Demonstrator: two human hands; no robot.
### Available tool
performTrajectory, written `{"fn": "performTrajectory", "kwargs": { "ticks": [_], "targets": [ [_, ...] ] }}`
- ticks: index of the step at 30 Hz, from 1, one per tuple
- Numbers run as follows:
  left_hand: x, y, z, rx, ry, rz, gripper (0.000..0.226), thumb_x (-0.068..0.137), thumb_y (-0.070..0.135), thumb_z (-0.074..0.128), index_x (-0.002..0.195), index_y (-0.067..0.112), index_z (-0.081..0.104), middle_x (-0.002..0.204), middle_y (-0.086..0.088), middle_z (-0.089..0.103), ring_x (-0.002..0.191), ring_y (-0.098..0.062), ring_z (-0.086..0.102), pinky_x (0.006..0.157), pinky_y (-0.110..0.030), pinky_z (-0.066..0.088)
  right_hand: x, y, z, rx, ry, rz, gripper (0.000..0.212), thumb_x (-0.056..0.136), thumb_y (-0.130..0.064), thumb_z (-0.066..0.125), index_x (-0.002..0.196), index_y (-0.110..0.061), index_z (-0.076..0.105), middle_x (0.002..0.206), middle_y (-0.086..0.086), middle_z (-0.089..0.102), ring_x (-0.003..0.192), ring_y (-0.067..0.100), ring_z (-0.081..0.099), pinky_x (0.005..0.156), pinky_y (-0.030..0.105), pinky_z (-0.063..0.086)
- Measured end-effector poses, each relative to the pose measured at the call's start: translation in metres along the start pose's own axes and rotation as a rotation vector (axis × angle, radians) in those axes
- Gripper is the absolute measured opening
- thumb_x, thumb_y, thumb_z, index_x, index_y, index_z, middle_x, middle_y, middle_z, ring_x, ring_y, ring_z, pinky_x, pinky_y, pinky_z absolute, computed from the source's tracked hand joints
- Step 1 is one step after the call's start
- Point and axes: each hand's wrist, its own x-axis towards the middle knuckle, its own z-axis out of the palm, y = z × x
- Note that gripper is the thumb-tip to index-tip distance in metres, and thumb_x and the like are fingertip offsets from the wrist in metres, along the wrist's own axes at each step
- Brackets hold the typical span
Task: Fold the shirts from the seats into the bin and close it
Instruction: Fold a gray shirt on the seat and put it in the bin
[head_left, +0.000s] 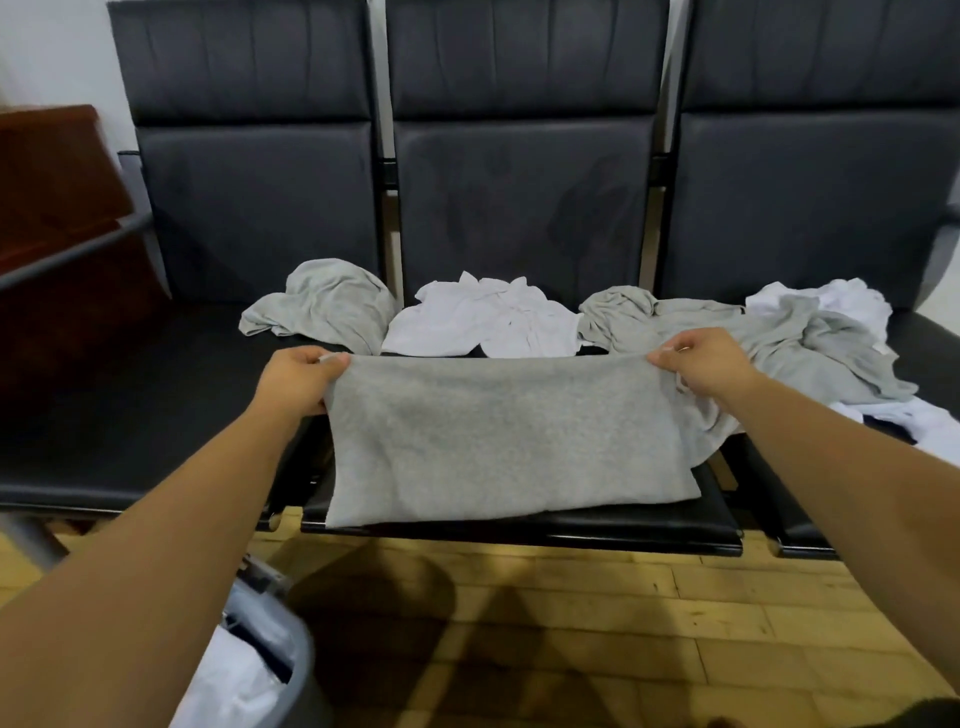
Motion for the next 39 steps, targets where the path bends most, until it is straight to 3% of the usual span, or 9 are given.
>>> {"fn": "performTrajectory", "kwargs": {
  "ticks": [6, 10, 16, 20, 25, 28, 31, 35, 39],
  "targets": [
    [0.045, -0.032, 0.027, 0.150, 0.088, -0.059, 0.019, 0.087, 0.030, 0.074, 0.087, 0.010, 0.076, 0.095, -0.013, 0.072, 0.098, -0.034, 0.068, 0.090, -0.046, 0.058, 0.034, 0.011, 0.037, -0.094, 0.038, 0.078, 0.013, 0.087, -0.017, 0.075, 0.086, -0.005, 0.069, 0.061, 0.009, 0.061, 0.049, 0.022, 0.055, 0.057, 0.037, 0.055],
    [0.056, -0.048, 0.044, 0.287, 0.141, -0.058, 0.021, 0.090, 0.031, 0.071, 0.098, 0.011, 0.073, 0.098, -0.010, 0.067, 0.097, -0.028, 0.061, 0.087, -0.037, 0.050, 0.050, 0.033, 0.061, -0.132, 0.077, 0.117, 0.012, 0.091, -0.019, 0.071, 0.083, -0.010, 0.067, 0.062, 0.009, 0.064, 0.041, 0.016, 0.057, 0.044, 0.025, 0.045],
    [0.059, -0.058, 0.049, 0.410, 0.106, -0.067, 0.016, 0.093, 0.026, 0.068, 0.088, 0.011, 0.068, 0.082, -0.006, 0.059, 0.086, -0.022, 0.054, 0.075, -0.030, 0.041, 0.055, 0.043, 0.078, -0.339, 0.102, 0.026, 0.022, 0.095, -0.027, 0.064, 0.074, -0.021, 0.060, 0.070, 0.009, 0.067, 0.077, 0.032, 0.069, 0.079, 0.044, 0.059],
    [0.058, -0.051, 0.047, 0.435, 0.011, -0.156, 0.024, 0.088, 0.026, 0.072, 0.080, 0.008, 0.058, 0.079, -0.007, 0.053, 0.070, -0.020, 0.050, 0.066, -0.033, 0.042, 0.049, 0.033, 0.080, -0.491, 0.104, -0.039, 0.011, 0.094, -0.018, 0.054, 0.099, -0.009, 0.059, 0.096, 0.015, 0.064, 0.086, 0.035, 0.064, 0.080, 0.045, 0.056],
    [0.040, -0.035, 0.039, 0.259, -0.141, -0.314, 0.025, 0.086, 0.013, 0.078, 0.084, 0.004, 0.054, 0.091, -0.012, 0.061, 0.083, -0.027, 0.061, 0.081, -0.040, 0.052, 0.022, -0.004, 0.093, -0.561, -0.031, -0.245, 0.028, 0.094, -0.016, 0.055, 0.117, -0.001, 0.057, 0.120, 0.019, 0.045, 0.095, 0.034, 0.058, 0.086, 0.039, 0.051],
    [0.028, -0.033, 0.031, 0.335, -0.235, -0.382, 0.031, 0.079, 0.018, 0.085, 0.096, 0.004, 0.064, 0.101, -0.013, 0.068, 0.095, -0.030, 0.067, 0.091, -0.043, 0.056, -0.005, -0.018, 0.110, -0.576, -0.187, -0.318, 0.035, 0.096, -0.029, 0.055, 0.121, -0.005, 0.057, 0.126, 0.016, 0.045, 0.095, 0.028, 0.057, 0.084, 0.034, 0.048],
    [0.015, -0.031, 0.030, 0.444, -0.328, -0.351, 0.024, 0.085, 0.017, 0.080, 0.101, 0.004, 0.065, 0.097, -0.011, 0.066, 0.088, -0.027, 0.064, 0.076, -0.038, 0.056, -0.035, -0.007, 0.127, -0.607, -0.320, -0.290, 0.051, 0.099, -0.043, 0.048, 0.137, -0.009, 0.048, 0.139, 0.014, 0.044, 0.108, 0.028, 0.058, 0.094, 0.036, 0.046],
    [0.004, -0.026, 0.024, 0.370, -0.256, -0.283, 0.028, 0.099, 0.015, 0.059, 0.123, 0.001, 0.059, 0.118, -0.020, 0.063, 0.110, -0.038, 0.063, 0.097, -0.053, 0.053, -0.071, 0.022, 0.144, -0.806, -0.365, -0.366, 0.060, 0.103, -0.052, 0.033, 0.153, -0.019, 0.030, 0.160, 0.019, 0.023, 0.149, 0.032, 0.019, 0.122, 0.046, 0.015],
    [-0.005, -0.021, 0.006, 0.393, -0.218, -0.248, 0.049, 0.100, 0.033, 0.057, 0.143, 0.010, 0.049, 0.139, -0.016, 0.054, 0.120, -0.036, 0.058, 0.099, -0.054, 0.051, -0.081, 0.018, 0.154, -0.797, -0.413, -0.386, 0.058, 0.103, -0.054, 0.026, 0.156, -0.030, 0.024, 0.166, 0.012, 0.005, 0.154, 0.027, 0.002, 0.123, 0.049, 0.003]
  ]
}}
